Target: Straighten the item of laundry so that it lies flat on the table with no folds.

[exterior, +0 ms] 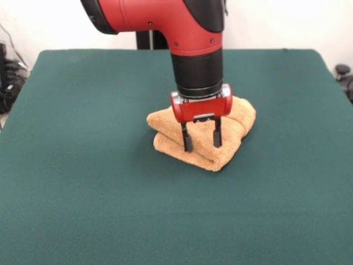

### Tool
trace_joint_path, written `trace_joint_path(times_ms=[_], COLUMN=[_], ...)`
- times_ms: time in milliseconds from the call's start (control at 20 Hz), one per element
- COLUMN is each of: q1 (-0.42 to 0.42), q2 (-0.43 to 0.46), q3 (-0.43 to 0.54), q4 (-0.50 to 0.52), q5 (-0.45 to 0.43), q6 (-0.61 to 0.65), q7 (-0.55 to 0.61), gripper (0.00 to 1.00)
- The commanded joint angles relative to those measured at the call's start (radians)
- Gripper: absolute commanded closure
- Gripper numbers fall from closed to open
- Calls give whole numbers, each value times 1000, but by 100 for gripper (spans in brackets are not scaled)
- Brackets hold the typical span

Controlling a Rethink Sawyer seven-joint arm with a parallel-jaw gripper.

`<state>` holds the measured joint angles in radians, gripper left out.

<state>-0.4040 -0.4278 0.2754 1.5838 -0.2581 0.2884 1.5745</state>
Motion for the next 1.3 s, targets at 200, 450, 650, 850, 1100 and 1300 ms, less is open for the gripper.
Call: trace_joint_path(times_ms=[200, 450, 650, 850, 1100, 1300], q1=[65, 44, 42, 50, 55, 71], q2=[15, 13, 17, 18, 18, 8], q3=[-16, -1, 4, 0, -1, -16], q4=[16, 23, 23, 20, 17, 14], q5=[-25, -33, -33, -31, -24, -8], q6=[-32, -17, -19, -22, -12, 20], q7=[118, 85, 83, 90, 94, 109], gripper=[0, 100, 100, 100, 100, 100])
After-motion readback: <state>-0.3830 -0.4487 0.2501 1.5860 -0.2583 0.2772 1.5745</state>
